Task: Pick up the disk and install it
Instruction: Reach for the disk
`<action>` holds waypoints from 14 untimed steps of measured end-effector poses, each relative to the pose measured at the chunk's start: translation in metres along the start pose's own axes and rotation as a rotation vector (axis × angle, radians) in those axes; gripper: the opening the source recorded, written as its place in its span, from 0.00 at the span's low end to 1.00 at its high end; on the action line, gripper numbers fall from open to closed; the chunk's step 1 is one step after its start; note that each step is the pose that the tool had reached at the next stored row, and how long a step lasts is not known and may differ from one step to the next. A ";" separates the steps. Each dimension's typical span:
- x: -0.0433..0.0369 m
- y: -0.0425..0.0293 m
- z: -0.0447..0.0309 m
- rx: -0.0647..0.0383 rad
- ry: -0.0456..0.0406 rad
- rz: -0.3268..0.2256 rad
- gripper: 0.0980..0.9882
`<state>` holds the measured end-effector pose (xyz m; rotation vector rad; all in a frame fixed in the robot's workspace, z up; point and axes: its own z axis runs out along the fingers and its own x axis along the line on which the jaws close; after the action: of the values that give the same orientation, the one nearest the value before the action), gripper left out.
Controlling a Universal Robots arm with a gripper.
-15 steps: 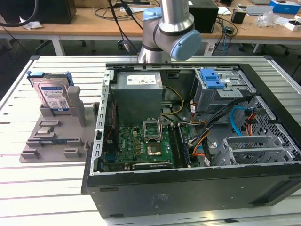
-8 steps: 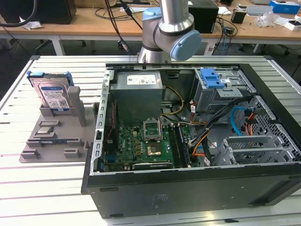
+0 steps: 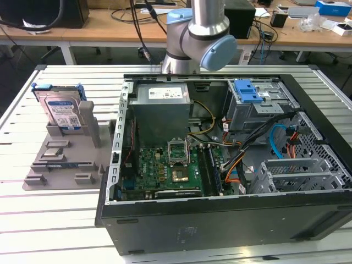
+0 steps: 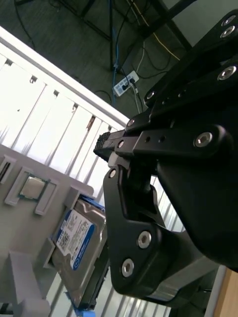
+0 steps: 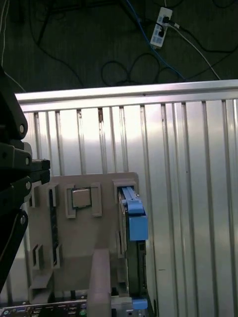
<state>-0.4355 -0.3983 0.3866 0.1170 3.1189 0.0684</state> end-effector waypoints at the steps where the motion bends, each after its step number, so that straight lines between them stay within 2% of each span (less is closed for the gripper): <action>1: -0.0083 0.0006 0.0002 0.000 0.0016 0.000 0.01; 6: -0.0312 0.0023 0.0013 0.000 0.0062 0.000 0.01; 10: -0.0538 0.0040 0.0021 0.001 0.0099 0.000 0.01; 13: -0.0645 0.0049 0.0024 0.001 0.0104 0.000 0.01; 14: -0.0658 0.0050 0.0025 0.001 0.0102 0.000 0.01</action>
<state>-0.3695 -0.3981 0.3855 0.1177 3.1291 0.0675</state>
